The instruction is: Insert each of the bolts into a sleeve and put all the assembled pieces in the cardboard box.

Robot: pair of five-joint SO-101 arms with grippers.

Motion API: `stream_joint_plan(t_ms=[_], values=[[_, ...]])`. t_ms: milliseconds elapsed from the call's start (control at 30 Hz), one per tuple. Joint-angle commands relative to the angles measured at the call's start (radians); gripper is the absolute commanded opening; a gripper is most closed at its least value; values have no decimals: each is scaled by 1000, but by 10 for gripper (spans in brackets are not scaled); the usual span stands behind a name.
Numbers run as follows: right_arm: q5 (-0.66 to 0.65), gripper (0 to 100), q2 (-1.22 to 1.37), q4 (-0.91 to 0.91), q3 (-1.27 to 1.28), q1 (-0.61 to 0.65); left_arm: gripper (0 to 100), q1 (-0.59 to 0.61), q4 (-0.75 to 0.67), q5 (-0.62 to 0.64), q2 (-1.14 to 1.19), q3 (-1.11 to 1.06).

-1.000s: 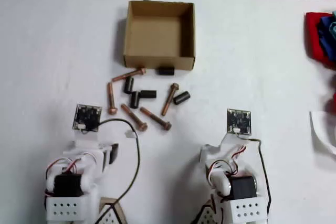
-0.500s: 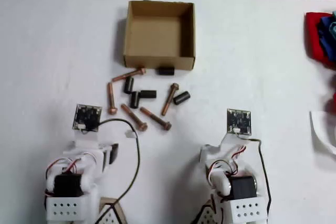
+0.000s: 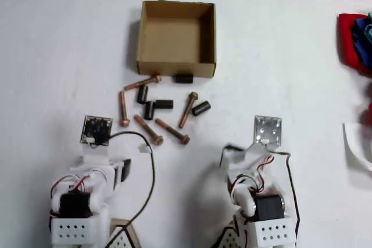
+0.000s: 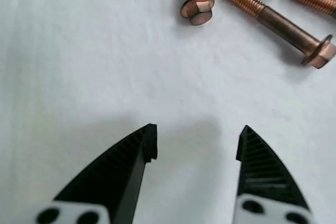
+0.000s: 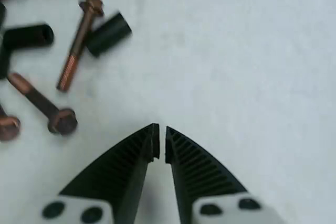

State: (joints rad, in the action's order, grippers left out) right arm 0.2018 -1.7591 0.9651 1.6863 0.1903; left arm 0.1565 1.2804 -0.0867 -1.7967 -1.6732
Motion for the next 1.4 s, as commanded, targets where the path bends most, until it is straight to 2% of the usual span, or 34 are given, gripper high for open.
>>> stream_joint_plan(t_ms=[0, 267, 333, 467, 633, 767, 967, 1133, 1267, 1367], values=[[5, 21, -10, -139, 8, -10, 260, 11, 6, -5, -25, -21], [-8, 21, -27, -176, 8, -13, 260, 11, 6, -5, -25, -21], [-95, 21, -38, -162, 6, -33, 260, 11, 6, -5, -25, -21], [-393, 20, -39, -163, -28, -81, 260, 11, 6, -5, -25, -21], [-451, 19, -33, -156, -310, -199, 260, 11, 6, -5, -25, -21], [-516, 19, 12, -140, -563, -211, 260, 11, 6, -5, -25, -21], [-482, 19, 334, 27, -939, -205, 260, 11, 6, -5, -25, -21], [-405, 20, 786, 282, -1243, -203, 260, 11, 6, -5, -25, -21], [-399, 20, 1147, 515, -1413, -203, 260, 11, 6, -5, -25, -21], [-400, 20, 1363, 590, -1481, -203, 260, 11, 6, -5, -25, -21]])
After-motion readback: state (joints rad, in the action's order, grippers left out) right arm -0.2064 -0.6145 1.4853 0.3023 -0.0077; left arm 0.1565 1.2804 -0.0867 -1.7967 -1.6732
